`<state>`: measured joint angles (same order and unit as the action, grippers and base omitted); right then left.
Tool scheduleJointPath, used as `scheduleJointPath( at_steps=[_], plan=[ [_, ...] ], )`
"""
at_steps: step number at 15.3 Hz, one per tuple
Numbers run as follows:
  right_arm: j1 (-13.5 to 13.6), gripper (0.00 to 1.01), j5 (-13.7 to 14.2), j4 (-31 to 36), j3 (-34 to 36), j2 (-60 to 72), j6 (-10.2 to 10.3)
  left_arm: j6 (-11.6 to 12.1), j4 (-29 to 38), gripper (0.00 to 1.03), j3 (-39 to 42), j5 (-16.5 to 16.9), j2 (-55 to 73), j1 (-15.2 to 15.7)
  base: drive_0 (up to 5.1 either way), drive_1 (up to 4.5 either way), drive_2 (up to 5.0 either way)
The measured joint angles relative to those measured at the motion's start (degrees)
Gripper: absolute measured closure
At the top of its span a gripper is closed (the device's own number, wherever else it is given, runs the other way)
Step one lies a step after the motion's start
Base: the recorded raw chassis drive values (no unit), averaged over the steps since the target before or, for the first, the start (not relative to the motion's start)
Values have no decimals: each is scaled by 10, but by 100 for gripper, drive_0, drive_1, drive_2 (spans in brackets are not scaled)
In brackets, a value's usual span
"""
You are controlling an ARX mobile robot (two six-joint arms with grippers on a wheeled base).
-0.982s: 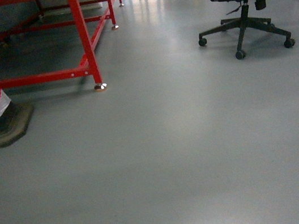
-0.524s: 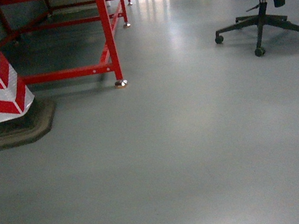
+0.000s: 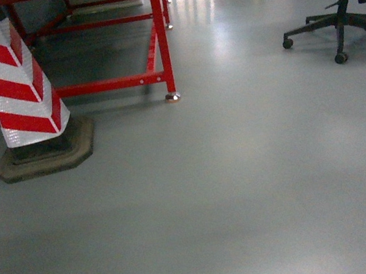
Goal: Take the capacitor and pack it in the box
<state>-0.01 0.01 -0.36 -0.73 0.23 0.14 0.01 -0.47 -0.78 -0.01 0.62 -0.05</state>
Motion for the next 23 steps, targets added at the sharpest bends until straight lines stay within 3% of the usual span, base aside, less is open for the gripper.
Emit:
scheduleJointPath(
  at_steps=[21,23],
  plan=[
    [0,3,0,0,0,0,0,0,1,60,0,0,0,0,-497,235,235],
    [0,3,-2,3,0,1,0,0,0,60,0,-4,0,0,0,0,0]
  ],
)
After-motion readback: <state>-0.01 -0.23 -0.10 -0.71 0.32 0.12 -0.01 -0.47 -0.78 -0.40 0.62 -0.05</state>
